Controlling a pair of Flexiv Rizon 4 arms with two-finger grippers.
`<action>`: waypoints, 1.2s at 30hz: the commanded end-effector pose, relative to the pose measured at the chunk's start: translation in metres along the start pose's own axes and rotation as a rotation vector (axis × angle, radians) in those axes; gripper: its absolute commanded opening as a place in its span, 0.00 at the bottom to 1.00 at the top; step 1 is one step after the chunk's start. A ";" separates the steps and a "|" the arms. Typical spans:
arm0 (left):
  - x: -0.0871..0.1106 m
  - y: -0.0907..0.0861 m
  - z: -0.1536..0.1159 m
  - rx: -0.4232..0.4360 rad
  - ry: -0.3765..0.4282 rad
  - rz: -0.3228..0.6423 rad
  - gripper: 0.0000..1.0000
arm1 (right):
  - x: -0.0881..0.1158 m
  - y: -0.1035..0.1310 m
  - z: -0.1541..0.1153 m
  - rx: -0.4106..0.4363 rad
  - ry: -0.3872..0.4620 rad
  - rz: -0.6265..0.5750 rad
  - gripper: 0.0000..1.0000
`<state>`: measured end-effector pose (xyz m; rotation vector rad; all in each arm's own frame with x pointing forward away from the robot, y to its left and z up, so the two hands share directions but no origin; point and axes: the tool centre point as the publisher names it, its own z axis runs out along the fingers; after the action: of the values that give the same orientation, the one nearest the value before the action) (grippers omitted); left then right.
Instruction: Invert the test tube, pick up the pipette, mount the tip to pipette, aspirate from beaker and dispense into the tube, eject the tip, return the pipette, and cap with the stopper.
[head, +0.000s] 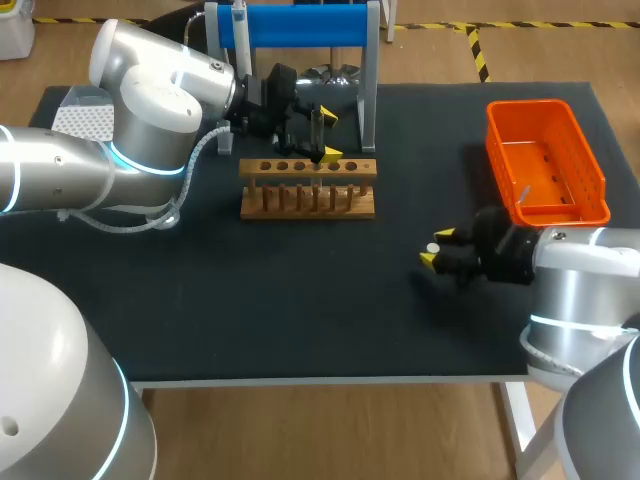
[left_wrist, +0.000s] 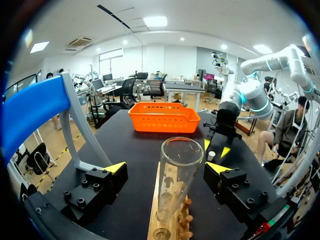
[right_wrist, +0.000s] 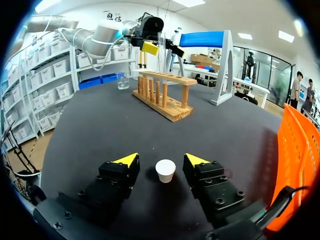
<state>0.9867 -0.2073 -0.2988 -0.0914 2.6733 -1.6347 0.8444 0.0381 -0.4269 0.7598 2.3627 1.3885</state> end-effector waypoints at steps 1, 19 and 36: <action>-0.001 0.000 0.000 -0.002 0.003 -0.001 1.00 | 0.000 -0.001 0.002 -0.001 -0.006 0.000 0.50; -0.001 0.000 0.000 -0.002 0.003 -0.001 1.00 | -0.001 -0.004 0.003 0.009 -0.011 0.003 0.45; -0.001 0.000 0.000 -0.002 0.003 -0.001 1.00 | -0.003 -0.005 0.003 0.011 -0.017 0.006 0.34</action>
<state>0.9866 -0.2074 -0.2988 -0.0916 2.6733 -1.6343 0.8472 0.0361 -0.4323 0.7780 2.3605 1.3705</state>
